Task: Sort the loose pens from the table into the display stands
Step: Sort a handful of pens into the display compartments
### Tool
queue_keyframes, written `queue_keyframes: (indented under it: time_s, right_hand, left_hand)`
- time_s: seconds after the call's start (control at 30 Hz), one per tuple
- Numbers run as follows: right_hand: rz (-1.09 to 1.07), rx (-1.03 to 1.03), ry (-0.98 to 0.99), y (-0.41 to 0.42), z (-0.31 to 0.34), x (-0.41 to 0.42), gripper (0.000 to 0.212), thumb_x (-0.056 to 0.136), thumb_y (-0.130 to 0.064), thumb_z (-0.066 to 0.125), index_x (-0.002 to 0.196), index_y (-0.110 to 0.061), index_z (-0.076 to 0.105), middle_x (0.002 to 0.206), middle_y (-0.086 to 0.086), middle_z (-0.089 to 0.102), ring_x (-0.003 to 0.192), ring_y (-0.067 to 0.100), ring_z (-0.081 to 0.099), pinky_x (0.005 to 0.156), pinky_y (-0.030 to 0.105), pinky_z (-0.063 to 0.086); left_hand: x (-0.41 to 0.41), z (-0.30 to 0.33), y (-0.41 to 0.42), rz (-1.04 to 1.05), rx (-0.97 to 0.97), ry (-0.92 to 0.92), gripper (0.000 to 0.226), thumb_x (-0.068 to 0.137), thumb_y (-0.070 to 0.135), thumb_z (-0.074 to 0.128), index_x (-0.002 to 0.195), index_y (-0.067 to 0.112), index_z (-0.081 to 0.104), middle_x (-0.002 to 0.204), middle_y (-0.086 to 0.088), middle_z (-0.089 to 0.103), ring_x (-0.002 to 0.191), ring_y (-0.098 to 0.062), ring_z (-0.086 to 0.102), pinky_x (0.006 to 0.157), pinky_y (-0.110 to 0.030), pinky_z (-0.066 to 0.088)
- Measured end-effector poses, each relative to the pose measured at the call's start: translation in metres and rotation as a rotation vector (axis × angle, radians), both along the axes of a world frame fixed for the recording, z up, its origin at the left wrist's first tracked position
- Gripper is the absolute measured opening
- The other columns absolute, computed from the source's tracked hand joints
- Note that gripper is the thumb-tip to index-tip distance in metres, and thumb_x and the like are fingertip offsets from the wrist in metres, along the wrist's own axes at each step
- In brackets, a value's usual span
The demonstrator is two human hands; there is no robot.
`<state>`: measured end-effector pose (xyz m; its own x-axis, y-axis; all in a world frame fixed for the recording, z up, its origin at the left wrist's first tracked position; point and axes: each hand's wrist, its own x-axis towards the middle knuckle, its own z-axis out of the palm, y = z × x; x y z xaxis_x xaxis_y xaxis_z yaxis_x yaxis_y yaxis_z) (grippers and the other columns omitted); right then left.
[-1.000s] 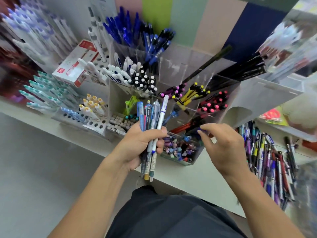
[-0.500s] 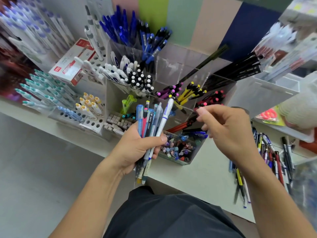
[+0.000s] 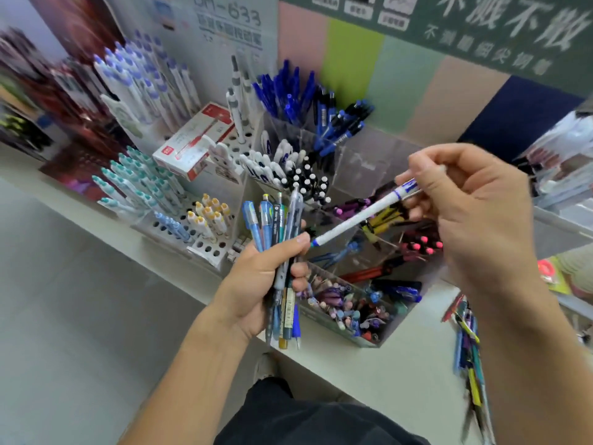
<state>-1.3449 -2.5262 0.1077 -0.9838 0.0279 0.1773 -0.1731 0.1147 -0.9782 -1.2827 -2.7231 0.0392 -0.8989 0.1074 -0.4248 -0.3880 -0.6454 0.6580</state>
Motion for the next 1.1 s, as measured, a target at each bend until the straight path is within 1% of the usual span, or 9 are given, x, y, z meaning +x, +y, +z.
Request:
queue_keyframes:
  time_s: [0.17, 0.37, 0.5, 0.6, 0.7, 0.8, 0.9, 1.0, 1.1]
  right_hand:
    - [-0.113, 0.040, 0.172, 0.021, 0.019, -0.015, 0.009, 0.102, -0.023, 0.056, 0.099, -0.023, 0.063, 0.082, -0.007, 0.073, 0.063, 0.008, 0.061, 0.059, 0.018, 0.048]
    - [-0.070, 0.253, 0.239, -0.005, 0.001, 0.000, 0.005, 0.096, -0.012, 0.069, 0.101, -0.013, 0.068, 0.083, 0.007, 0.072, 0.061, 0.011, 0.064, 0.058, 0.020, 0.051]
    - [-0.217, 0.128, 0.240, -0.001, -0.013, 0.013, 0.014, 0.088, -0.015, 0.079, 0.097, -0.006, 0.072, 0.082, 0.005, 0.072, 0.067, 0.018, 0.068, 0.063, 0.025, 0.054]
    - [-0.237, 0.110, 0.205, -0.004, -0.013, 0.010, 0.017, 0.091, -0.016, 0.076, 0.103, -0.004, 0.074, 0.085, 0.009, 0.074, 0.068, 0.019, 0.070, 0.065, 0.026, 0.056]
    - [-0.089, 0.290, 0.181, -0.026, -0.006, -0.005, 0.018, 0.097, -0.010, 0.067, 0.114, -0.010, 0.074, 0.091, -0.002, 0.075, 0.075, 0.010, 0.073, 0.070, 0.024, 0.059]
    - [0.004, 0.515, 0.271, -0.066, 0.001, -0.031, 0.020, 0.096, -0.009, 0.065, 0.114, -0.016, 0.072, 0.095, -0.008, 0.074, 0.080, 0.004, 0.070, 0.077, 0.024, 0.058]
    - [0.123, 0.656, 0.265, -0.104, -0.002, -0.062, 0.017, 0.090, -0.011, 0.073, 0.105, -0.015, 0.064, 0.089, -0.003, 0.073, 0.080, 0.010, 0.068, 0.078, 0.031, 0.056]
    - [0.170, 0.766, 0.244, -0.127, -0.014, -0.088, 0.010, 0.083, -0.016, 0.081, 0.090, -0.014, 0.073, 0.081, 0.001, 0.072, 0.077, 0.016, 0.068, 0.077, 0.037, 0.058]
    - [0.202, 0.959, 0.226, -0.139, -0.028, -0.094, 0.011, 0.091, -0.016, 0.073, 0.084, -0.007, 0.076, 0.078, 0.008, 0.070, 0.077, 0.024, 0.066, 0.071, 0.035, 0.055]
  left_hand:
    - [0.007, -0.011, -0.024, 0.060, -0.126, 0.013, 0.033, 0.079, 0.007, 0.077, 0.102, 0.008, 0.055, 0.074, -0.004, 0.047, 0.047, -0.009, 0.045, 0.041, -0.019, 0.039]
    - [0.005, -0.008, -0.007, 0.004, -0.114, 0.038, 0.034, 0.079, 0.010, 0.075, 0.107, 0.003, 0.057, 0.079, -0.005, 0.058, 0.048, -0.009, 0.047, 0.041, -0.019, 0.041]
    - [-0.001, 0.004, -0.015, 0.099, -0.063, -0.003, 0.028, 0.078, 0.017, 0.070, 0.103, 0.010, 0.060, 0.078, -0.005, 0.051, 0.046, -0.009, 0.046, 0.040, -0.020, 0.043]
    - [-0.003, 0.006, -0.025, 0.160, -0.067, -0.041, 0.027, 0.075, 0.016, 0.071, 0.101, 0.014, 0.063, 0.072, -0.003, 0.050, 0.044, -0.008, 0.046, 0.038, -0.019, 0.042]
    - [-0.001, 0.006, -0.029, 0.201, -0.107, -0.036, 0.031, 0.077, 0.010, 0.071, 0.107, 0.013, 0.063, 0.069, 0.000, 0.050, 0.047, -0.008, 0.046, 0.039, -0.019, 0.041]
    - [0.001, 0.006, -0.031, 0.184, -0.129, -0.008, 0.025, 0.084, 0.007, 0.069, 0.108, 0.013, 0.061, 0.069, 0.001, 0.051, 0.050, -0.009, 0.047, 0.040, -0.019, 0.041]
    - [0.003, 0.008, -0.032, 0.166, -0.128, -0.005, 0.020, 0.081, 0.010, 0.071, 0.099, 0.014, 0.063, 0.067, 0.000, 0.052, 0.049, -0.010, 0.047, 0.039, -0.019, 0.041]
    - [0.003, 0.007, -0.033, 0.138, -0.142, -0.008, 0.021, 0.074, 0.016, 0.074, 0.093, 0.014, 0.064, 0.063, -0.001, 0.051, 0.047, -0.012, 0.045, 0.039, -0.020, 0.041]
    - [0.004, 0.006, -0.035, 0.129, -0.152, -0.004, 0.031, 0.072, 0.017, 0.075, 0.101, 0.012, 0.064, 0.063, -0.001, 0.051, 0.048, -0.012, 0.045, 0.040, -0.020, 0.041]
